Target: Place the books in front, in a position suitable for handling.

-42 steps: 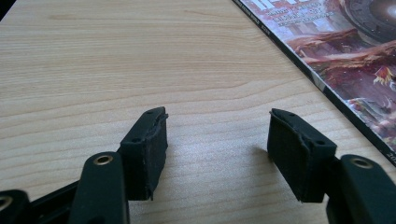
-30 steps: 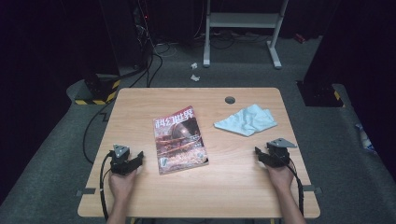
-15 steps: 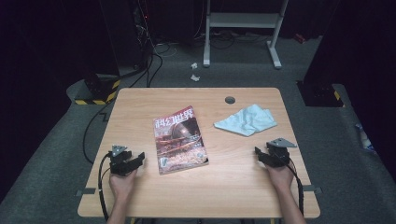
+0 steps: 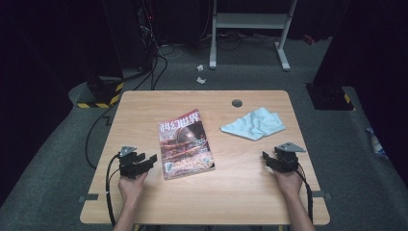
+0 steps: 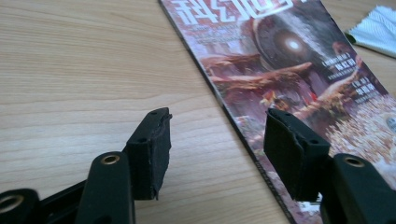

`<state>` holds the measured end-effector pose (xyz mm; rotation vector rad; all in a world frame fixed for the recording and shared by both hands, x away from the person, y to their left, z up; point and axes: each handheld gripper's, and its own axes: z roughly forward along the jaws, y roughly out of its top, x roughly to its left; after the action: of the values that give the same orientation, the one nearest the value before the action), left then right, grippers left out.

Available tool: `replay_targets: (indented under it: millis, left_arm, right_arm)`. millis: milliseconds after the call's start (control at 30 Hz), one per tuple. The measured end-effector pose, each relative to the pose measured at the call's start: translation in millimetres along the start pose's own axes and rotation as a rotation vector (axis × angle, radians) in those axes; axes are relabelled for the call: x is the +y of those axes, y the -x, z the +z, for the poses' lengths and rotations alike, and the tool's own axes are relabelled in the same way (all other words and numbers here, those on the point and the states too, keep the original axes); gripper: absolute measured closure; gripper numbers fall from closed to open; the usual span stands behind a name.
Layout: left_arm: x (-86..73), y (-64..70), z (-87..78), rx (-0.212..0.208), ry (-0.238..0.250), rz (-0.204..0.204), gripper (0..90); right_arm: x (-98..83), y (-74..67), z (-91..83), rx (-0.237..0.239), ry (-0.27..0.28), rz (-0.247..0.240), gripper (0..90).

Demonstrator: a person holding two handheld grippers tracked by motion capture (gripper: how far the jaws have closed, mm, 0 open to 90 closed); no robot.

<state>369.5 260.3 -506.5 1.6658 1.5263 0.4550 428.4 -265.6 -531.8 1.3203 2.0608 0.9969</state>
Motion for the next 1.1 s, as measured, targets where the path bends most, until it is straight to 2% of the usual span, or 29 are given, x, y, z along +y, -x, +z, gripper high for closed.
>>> replay_targets:
  millis: [67, 200, 300, 500, 667, 833, 1100]
  left_arm:
    - [0.7, 4.0, 2.7, 0.003, -0.019, 0.010, 40.3]
    - [1.2, 15.6, 10.2, -0.005, -0.026, 0.028, 40.1]
    - [1.5, 20.7, 16.5, 0.004, -0.053, 0.061, 39.6]
    - [3.2, 29.0, 29.4, 0.011, -0.072, 0.085, 39.8]
    - [3.4, 37.7, 41.0, 0.024, -0.103, 0.135, 40.4]
    - [1.7, 41.9, 43.6, 0.043, -0.088, 0.161, 40.7]
    - [0.7, 44.3, 44.0, 0.042, -0.082, 0.177, 40.9]
  right_arm:
    - [0.0, 0.0, 0.0, 0.001, 0.000, 0.000, 40.6]
    - [0.0, -0.1, -0.1, 0.001, 0.000, 0.001, 40.6]
    - [0.0, -0.1, -0.1, 0.001, 0.000, 0.001, 40.6]
    - [-0.2, -0.3, -0.2, 0.001, 0.000, 0.003, 40.6]
    - [-0.2, -0.3, -0.3, 0.002, 0.000, 0.003, 40.5]
    - [-0.3, -0.3, -0.3, 0.002, 0.000, 0.002, 40.5]
    - [-0.1, -0.3, -0.1, 0.002, 0.000, 0.000, 40.6]
